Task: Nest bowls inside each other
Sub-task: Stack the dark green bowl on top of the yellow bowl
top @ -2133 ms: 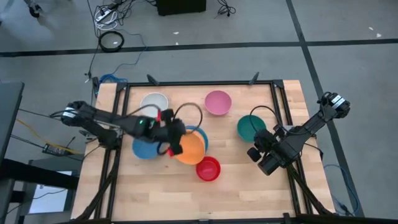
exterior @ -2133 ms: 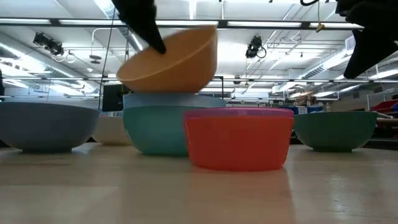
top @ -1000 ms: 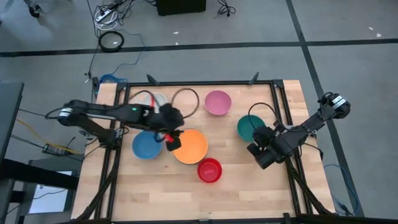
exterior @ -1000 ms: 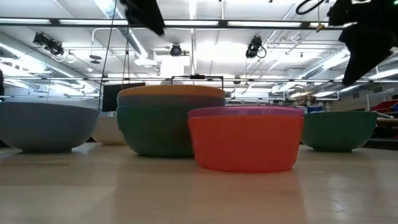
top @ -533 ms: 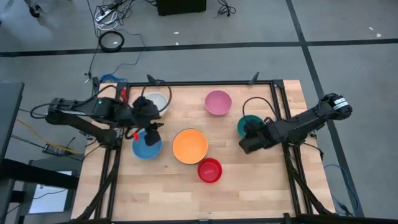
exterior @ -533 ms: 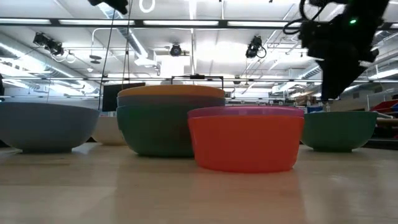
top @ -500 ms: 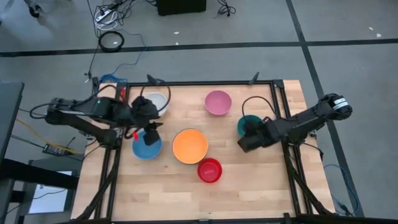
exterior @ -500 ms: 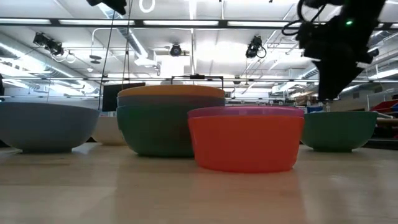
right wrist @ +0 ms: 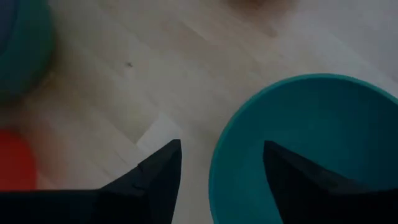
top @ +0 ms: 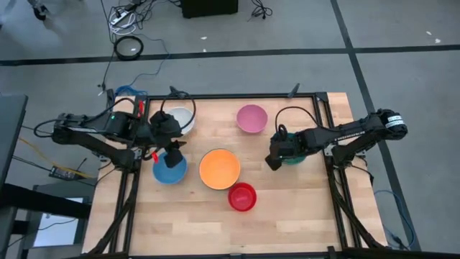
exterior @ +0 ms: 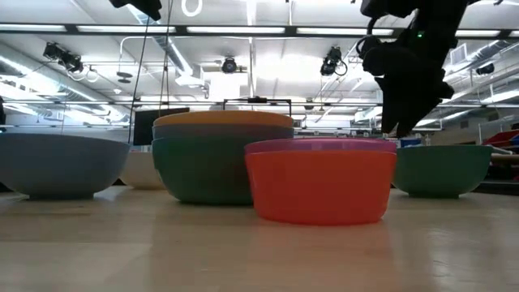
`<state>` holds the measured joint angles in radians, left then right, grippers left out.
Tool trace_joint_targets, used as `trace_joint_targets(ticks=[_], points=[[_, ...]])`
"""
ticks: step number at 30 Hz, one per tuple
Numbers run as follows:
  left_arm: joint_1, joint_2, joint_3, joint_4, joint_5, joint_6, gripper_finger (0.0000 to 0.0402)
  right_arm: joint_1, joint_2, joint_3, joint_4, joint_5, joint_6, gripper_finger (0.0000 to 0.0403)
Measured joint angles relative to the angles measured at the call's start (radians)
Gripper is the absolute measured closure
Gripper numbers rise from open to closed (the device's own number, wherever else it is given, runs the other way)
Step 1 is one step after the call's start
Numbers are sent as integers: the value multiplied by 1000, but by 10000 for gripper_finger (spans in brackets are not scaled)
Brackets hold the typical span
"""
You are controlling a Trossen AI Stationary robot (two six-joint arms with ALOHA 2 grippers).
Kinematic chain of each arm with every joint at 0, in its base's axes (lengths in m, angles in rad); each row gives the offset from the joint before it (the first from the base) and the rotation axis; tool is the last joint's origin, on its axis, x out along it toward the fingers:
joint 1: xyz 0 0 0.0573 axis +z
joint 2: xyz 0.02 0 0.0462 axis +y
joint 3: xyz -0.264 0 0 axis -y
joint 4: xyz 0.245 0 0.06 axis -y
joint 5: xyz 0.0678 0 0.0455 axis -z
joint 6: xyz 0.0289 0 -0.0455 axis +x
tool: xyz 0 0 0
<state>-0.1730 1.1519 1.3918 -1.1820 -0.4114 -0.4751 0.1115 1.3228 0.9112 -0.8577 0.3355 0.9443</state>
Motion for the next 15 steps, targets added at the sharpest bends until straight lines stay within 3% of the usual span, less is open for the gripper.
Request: trace_joint_targets(ticks=[7, 15], points=[[0, 0, 0, -1, 0, 0, 254, 7, 61, 0, -15, -72, 4, 194], [0, 0, -1, 0, 0, 0, 254, 19, 203, 0, -15, -77, -2, 199]])
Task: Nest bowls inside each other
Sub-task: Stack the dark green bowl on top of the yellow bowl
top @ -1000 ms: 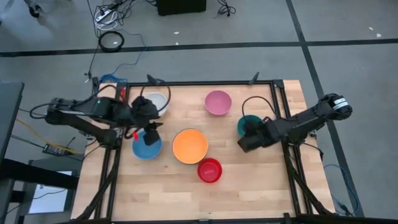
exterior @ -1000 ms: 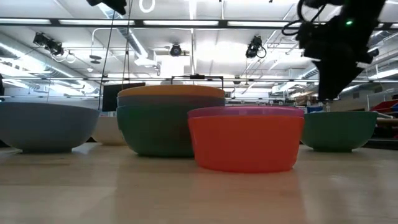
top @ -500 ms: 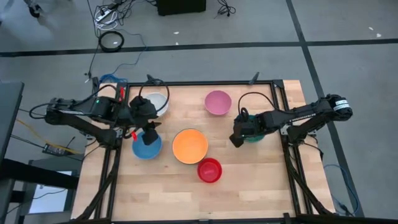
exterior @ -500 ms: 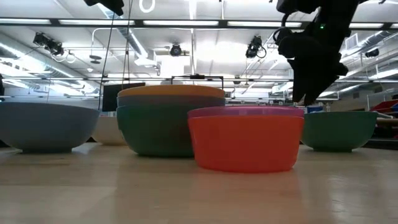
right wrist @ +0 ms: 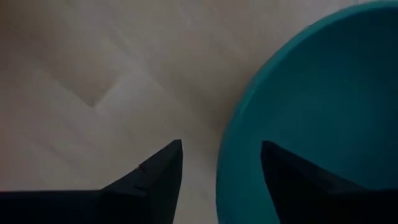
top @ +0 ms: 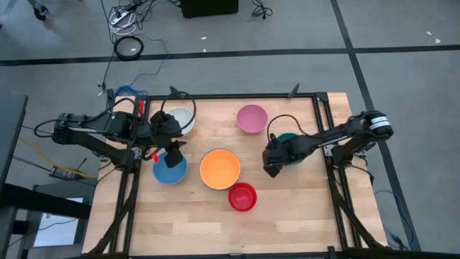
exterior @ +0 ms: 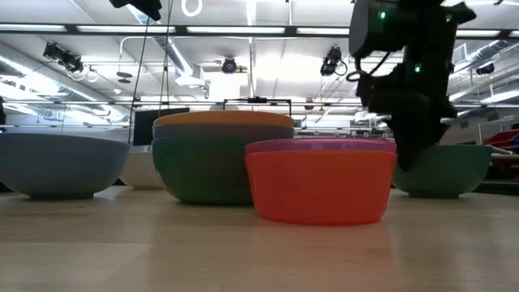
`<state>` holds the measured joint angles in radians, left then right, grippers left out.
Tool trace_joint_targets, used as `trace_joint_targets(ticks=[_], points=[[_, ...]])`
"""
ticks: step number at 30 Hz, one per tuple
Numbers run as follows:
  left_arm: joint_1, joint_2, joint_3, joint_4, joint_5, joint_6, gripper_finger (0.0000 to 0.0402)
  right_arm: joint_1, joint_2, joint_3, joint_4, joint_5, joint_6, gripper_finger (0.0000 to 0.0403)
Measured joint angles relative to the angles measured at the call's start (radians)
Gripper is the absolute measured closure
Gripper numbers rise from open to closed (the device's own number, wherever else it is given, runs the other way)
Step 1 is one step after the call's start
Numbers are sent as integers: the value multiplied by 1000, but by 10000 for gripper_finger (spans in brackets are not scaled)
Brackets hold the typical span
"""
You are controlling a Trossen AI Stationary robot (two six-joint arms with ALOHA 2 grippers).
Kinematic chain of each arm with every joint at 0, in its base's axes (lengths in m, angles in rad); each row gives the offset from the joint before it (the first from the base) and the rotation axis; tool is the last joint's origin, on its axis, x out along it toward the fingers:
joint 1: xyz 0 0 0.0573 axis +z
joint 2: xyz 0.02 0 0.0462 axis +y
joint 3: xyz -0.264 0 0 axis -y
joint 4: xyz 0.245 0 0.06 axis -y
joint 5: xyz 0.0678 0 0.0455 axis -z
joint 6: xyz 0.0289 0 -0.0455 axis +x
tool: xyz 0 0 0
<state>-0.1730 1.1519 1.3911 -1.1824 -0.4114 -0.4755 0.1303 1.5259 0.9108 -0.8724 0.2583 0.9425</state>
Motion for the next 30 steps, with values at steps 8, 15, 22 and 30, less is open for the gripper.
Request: trace_joint_targets(ticks=[8, 15, 22, 30], points=[[0, 0, 0, -2, 0, 4, 254, -20, 75, 0, 1, -15, -2, 323], [0, 0, 0, -124, -42, -47, 254, -17, 16, 1, -20, 10, -5, 397], [-20, -1, -8, -259, -68, -157, 254, 46, -85, 102, 168, 78, -110, 401], [-80, -3, -111, -261, -69, -231, 254, 111, 17, 342, 476, 85, -414, 402]])
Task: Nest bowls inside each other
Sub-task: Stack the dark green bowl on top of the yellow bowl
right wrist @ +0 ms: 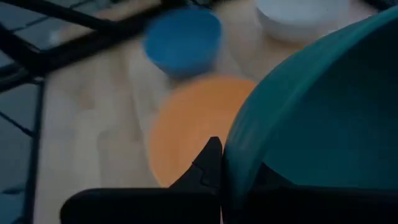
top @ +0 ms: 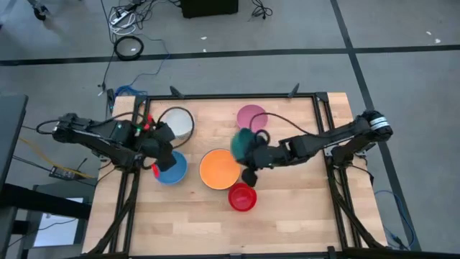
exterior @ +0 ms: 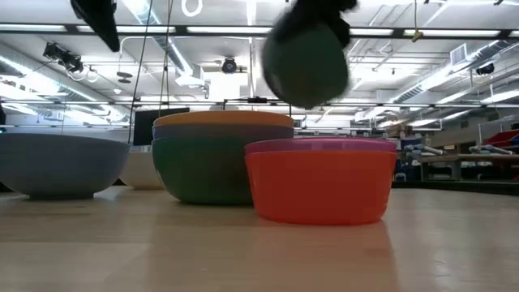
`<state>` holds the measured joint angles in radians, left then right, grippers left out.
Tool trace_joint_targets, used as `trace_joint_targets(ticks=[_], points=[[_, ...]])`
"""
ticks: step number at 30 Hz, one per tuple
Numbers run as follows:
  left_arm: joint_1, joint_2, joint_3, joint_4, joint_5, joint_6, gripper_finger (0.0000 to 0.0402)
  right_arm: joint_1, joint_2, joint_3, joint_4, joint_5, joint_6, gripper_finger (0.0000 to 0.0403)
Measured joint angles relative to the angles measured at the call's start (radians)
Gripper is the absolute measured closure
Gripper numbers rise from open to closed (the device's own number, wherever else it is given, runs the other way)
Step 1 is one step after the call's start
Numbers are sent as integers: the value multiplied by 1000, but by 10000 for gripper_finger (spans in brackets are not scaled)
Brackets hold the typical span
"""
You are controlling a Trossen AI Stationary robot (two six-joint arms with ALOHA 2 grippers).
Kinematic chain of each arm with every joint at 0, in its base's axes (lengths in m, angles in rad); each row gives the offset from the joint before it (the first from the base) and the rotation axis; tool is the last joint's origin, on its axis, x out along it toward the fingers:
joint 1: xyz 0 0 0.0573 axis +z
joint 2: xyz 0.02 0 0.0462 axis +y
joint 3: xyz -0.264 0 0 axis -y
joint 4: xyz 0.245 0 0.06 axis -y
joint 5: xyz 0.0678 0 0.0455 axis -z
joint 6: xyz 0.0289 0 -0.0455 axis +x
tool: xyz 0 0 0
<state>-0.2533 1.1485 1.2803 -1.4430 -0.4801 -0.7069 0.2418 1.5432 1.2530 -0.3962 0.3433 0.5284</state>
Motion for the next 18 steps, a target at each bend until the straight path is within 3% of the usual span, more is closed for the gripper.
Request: trace_joint_targets(ticks=[9, 18], points=[[-83, 0, -111, -3, 2, -130, 254, 4, 252, 269, -77, -56, -164, 403], [-187, 0, -127, -91, 13, -259, 254, -2, 368, 363, -192, -103, -179, 400]])
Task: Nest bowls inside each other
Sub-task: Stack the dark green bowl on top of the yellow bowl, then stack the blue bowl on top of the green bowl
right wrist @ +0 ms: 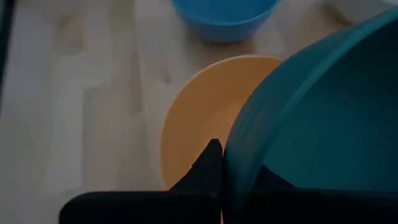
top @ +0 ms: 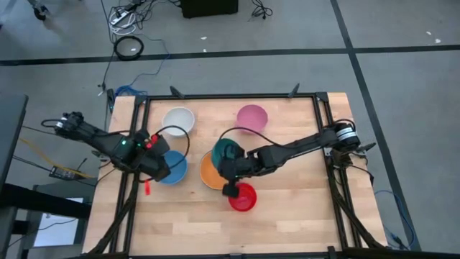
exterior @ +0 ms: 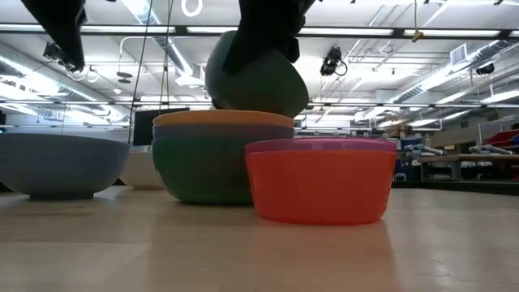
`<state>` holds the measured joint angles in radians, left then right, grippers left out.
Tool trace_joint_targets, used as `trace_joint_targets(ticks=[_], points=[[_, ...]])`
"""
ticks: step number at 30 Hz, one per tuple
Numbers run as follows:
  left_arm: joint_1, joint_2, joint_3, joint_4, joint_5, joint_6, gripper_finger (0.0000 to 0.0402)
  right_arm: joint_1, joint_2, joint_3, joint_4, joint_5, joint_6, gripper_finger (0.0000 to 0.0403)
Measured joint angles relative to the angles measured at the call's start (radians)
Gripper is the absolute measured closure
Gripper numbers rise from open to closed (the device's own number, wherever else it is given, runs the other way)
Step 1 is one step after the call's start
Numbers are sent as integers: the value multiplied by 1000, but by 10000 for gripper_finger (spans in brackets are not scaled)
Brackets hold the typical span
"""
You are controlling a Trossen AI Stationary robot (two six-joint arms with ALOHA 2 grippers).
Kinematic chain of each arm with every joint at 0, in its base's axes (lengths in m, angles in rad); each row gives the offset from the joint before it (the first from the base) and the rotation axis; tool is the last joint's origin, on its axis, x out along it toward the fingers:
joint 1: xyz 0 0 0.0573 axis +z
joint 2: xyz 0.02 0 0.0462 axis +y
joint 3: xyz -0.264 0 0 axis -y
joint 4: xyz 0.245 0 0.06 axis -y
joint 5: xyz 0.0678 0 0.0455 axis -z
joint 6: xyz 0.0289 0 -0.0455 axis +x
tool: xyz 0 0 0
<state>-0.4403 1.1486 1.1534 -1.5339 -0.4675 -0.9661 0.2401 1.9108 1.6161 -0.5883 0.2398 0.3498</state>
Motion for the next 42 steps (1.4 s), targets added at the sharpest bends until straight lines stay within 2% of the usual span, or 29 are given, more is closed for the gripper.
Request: trace_joint_targets(ticks=[5, 16, 22, 24, 26, 29, 32, 36, 42], points=[[-41, 0, 0, 1, 1, -51, 254, 0, 2, 0, 0, -44, -6, 372], [-93, 0, 0, 3, 0, -105, 254, 4, 2, 0, -21, -76, 12, 257], [-107, 0, 0, 30, 0, -115, 254, 18, -1, 0, -36, -95, 33, 230], [-113, 0, -2, 65, 5, -115, 254, 23, -15, 0, -101, -50, 42, 230], [-119, -1, -34, 125, 44, -107, 254, 37, -43, 0, -198, 62, 60, 233], [-132, 1, -125, 219, 108, -98, 254, 66, -95, 0, -357, 263, 113, 237], [-136, 3, -243, 301, 133, -104, 254, 98, -153, 0, -452, 387, 177, 238], [-136, 4, -361, 421, 169, -106, 254, 130, -226, 0, -481, 442, 232, 238], [-138, 4, -419, 527, 197, -79, 254, 147, -280, 0, -482, 452, 276, 240]])
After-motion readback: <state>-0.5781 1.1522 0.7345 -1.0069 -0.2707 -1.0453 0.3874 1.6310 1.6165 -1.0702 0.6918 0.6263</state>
